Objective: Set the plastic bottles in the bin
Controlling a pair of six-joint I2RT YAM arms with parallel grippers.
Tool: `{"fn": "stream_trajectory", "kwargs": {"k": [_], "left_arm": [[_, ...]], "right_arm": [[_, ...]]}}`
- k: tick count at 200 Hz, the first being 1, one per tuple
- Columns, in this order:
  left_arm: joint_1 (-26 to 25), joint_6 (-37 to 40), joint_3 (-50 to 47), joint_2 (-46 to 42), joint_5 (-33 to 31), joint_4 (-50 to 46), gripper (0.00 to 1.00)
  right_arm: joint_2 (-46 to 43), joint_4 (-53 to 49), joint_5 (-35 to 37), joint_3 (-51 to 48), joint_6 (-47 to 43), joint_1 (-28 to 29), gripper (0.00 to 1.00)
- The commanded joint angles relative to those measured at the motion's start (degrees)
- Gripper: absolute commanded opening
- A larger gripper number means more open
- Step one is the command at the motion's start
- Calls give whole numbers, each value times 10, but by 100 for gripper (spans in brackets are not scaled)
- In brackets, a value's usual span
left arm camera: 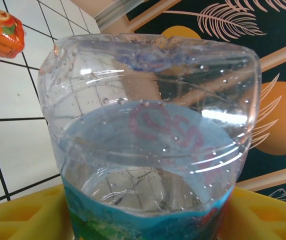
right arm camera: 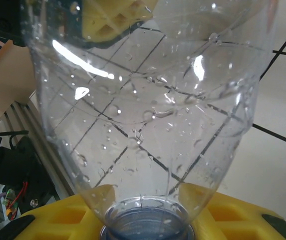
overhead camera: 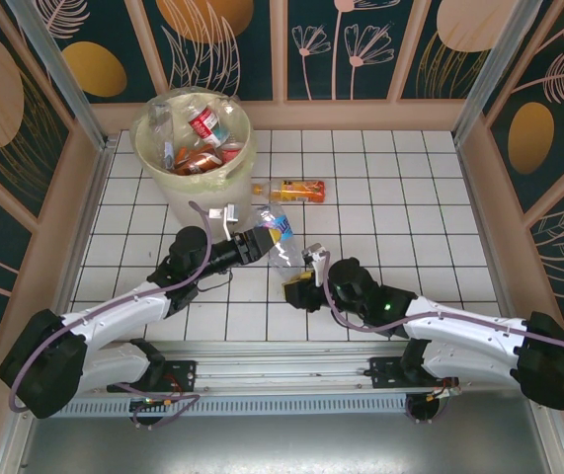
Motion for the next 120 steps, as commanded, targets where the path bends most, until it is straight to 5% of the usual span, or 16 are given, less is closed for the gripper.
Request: {"fn": "stream_trajectory", "kwargs": {"k": [1, 20, 41, 88, 120], "left_arm": [[-2, 3, 18, -12, -14, 21, 68], [-3, 4, 23, -6, -10, 15, 91], [-4, 4, 17, 0, -5, 32, 94], [-6, 3, 21, 12, -9, 37, 93], [-6, -7, 28, 9, -16, 33, 73]], "right_arm": [[-12, 14, -7, -10, -13, 5, 39], [-16, 15, -7, -10, -14, 4, 40], [-23, 21, -12, -11, -13, 4, 39], [-33, 22, -19, -18, -12, 4, 39], [-35, 14, -10, -17, -13, 4, 40]]}}
